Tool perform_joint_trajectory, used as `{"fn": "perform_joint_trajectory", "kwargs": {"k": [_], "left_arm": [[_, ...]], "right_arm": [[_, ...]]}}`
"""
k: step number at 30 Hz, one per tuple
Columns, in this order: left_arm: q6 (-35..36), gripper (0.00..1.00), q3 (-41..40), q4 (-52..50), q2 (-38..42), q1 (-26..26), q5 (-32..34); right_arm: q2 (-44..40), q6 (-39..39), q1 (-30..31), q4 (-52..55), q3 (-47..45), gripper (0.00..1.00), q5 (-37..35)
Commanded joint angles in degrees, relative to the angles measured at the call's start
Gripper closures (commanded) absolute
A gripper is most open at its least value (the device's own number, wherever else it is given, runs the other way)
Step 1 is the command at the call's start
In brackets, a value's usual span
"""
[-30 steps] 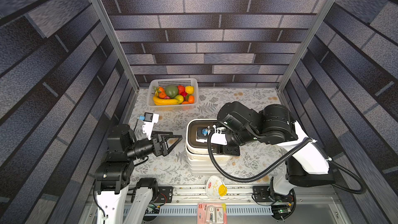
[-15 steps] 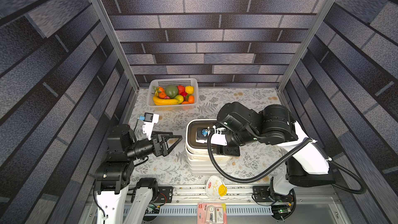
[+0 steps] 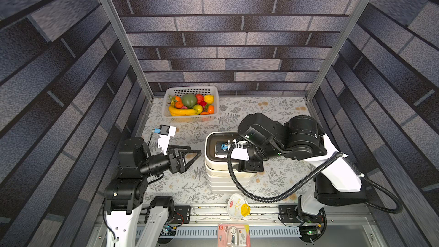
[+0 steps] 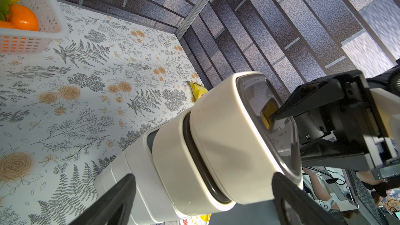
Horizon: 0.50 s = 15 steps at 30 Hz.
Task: Stack the tissue boxes
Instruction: Place the tissue box at the tissue box.
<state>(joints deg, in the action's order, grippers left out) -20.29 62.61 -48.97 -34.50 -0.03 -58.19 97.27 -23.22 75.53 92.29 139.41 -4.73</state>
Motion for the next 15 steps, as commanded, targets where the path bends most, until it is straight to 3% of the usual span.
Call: {"fn": "perform_joint_trajectory", "kwargs": {"k": [1, 15], "left_arm": [[1.8, 0.0, 2.0, -0.5, -0.6, -0.3, 0.4], [4.3, 0.0, 7.7, -2.9, -2.7, -0.3, 2.1]], "right_arm": [[-0.2, -0.5, 0.8, 8.7, 1.1, 0.37, -1.1], [-0.6, -2.1, 0.8, 6.9, 5.0, 0.31, -2.9]]}}
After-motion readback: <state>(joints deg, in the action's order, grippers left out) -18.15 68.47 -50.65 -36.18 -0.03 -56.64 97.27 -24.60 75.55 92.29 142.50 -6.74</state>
